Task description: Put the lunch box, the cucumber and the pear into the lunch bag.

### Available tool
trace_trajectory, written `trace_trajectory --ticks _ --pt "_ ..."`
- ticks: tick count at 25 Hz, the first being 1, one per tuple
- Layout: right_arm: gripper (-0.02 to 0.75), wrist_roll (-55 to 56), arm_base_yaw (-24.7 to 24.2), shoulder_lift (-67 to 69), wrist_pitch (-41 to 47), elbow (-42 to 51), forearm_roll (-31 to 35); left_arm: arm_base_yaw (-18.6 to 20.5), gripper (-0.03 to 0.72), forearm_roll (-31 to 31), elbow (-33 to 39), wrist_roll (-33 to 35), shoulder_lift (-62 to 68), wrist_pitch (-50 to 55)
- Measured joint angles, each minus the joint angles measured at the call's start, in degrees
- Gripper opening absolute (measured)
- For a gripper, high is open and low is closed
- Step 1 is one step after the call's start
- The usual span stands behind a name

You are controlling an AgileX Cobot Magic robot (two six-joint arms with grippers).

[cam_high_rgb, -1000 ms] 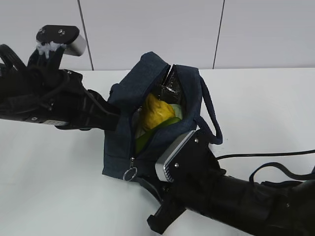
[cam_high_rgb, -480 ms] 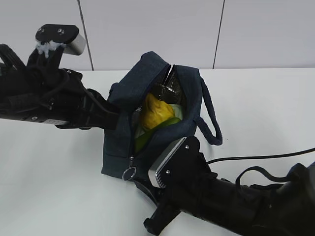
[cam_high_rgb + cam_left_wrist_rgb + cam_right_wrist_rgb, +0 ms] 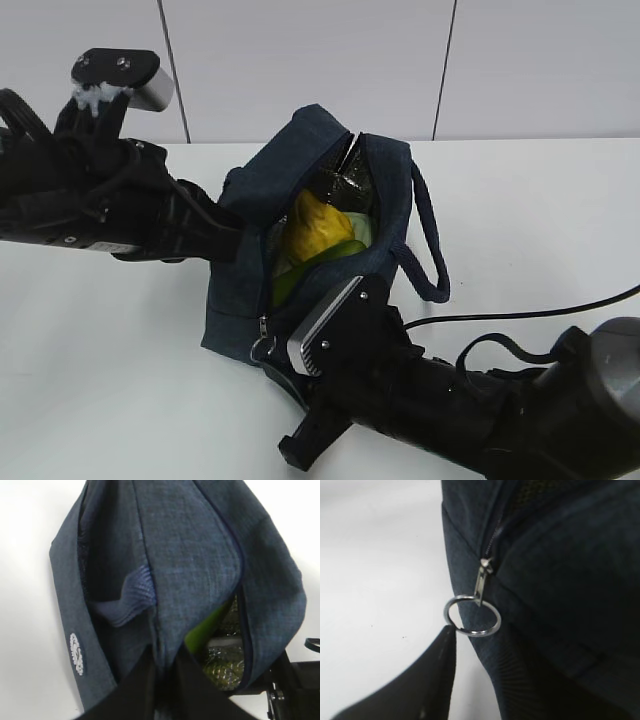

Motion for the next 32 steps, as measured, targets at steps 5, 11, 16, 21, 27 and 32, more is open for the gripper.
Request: trace_trajectory --ticks 5,11,16,21,27,32 --pt "0.246 0.0 0.0 0.0 0.0 0.0 -2.1 0.0 0.002 0.0 0.0 0.0 0.0 -0.1" --pt "0.246 0.0 0.0 0.0 0.0 0.0 -3.3 0.0 0.002 0.0 0.0 0.0 0.0 -0.2" --pt "0.246 0.0 0.0 0.0 0.0 0.0 -0.1 0.0 0.002 0.0 0.0 0.0 0.0 -0.2" --pt "0.246 0.0 0.0 0.0 0.0 0.0 3.0 0.0 0.002 0.0 0.0 0.0 0.0 0.3" --pt "0.246 -0.7 0.0 0.0 0.0 0.0 5.0 0.0 0.002 3.5 0.0 0.0 0.0 1.4" --pt "0.246 -2.2 0.0 0.0 0.1 0.0 3.2 0.0 0.002 6.6 0.0 0.0 0.0 1.5"
